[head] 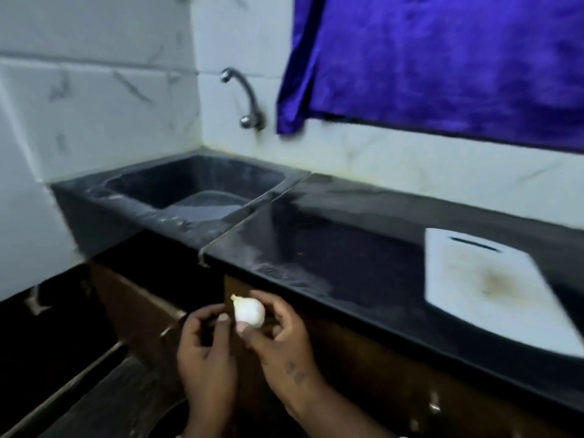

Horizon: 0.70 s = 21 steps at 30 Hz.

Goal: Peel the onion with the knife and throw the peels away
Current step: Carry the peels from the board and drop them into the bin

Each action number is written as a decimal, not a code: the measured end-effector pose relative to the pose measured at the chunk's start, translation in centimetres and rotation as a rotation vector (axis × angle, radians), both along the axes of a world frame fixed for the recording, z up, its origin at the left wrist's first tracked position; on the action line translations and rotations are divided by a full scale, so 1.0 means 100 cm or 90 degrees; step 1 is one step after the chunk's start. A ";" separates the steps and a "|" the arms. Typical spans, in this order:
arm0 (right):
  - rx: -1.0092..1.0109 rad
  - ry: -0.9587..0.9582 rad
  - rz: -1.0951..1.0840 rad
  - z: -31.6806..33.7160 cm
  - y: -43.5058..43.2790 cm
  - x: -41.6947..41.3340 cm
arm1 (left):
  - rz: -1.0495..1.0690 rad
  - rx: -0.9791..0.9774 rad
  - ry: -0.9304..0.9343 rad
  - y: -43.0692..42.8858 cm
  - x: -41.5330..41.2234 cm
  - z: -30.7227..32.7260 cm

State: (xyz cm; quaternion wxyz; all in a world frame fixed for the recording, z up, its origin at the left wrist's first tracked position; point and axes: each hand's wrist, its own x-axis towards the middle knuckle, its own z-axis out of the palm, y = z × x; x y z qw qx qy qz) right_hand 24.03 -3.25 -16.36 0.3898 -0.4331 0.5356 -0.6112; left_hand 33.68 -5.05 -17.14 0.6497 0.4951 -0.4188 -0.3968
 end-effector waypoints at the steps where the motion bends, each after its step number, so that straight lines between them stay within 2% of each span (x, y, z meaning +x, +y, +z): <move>1: -0.032 0.025 -0.031 0.018 0.010 -0.012 | -0.033 -0.031 -0.006 0.006 -0.012 0.016; 5: -0.103 0.113 -0.177 0.077 0.062 -0.090 | -0.229 -0.087 0.060 0.047 -0.089 0.072; 7: -0.106 0.140 -0.248 0.093 0.080 -0.128 | -0.308 -0.116 0.033 0.060 -0.123 0.090; 10: -0.085 0.179 -0.324 0.109 0.105 -0.183 | -0.408 -0.136 -0.028 0.067 -0.176 0.109; 14: -0.025 0.207 -0.384 0.115 0.128 -0.249 | -0.535 -0.049 -0.124 0.054 -0.244 0.117; 21: 0.047 0.230 -0.407 0.106 0.124 -0.326 | -0.598 -0.045 -0.290 0.027 -0.321 0.119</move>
